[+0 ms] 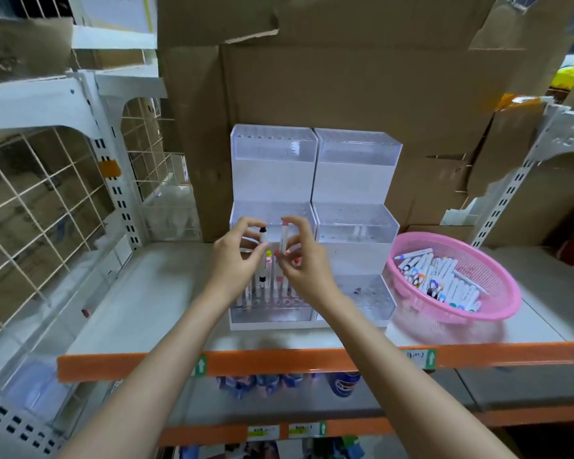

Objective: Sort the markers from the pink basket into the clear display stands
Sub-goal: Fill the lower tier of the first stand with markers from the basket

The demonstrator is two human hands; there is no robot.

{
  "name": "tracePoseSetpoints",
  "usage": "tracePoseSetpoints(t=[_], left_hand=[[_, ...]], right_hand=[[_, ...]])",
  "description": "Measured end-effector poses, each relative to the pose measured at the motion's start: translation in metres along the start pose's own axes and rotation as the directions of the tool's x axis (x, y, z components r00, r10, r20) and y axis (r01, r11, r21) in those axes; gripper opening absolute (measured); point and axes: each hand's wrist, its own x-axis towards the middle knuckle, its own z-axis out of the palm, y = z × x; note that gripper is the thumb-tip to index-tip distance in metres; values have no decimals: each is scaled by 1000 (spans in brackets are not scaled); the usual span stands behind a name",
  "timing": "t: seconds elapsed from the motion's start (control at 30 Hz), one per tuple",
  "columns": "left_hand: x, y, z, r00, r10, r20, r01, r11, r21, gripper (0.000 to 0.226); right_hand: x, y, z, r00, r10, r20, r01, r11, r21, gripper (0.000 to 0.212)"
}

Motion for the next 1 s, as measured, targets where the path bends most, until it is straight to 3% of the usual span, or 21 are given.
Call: tracePoseSetpoints(t=[0.33,0.6,1.0], left_hand=[[-7,-15,-11,1000,7,26,-7,1000,5,13],[-6,-18,-17,998,4,62,-6,999,35,11],[0,-14,-20,987,106,119,-129,970,206,12]], right_hand=[[-1,0,19,999,0,-39,-2,999,-53,26],[-1,-7,24,998,-23,-56,17,995,-96,21],[-1,-6,25,998,-51,-40,43,983,-181,23]])
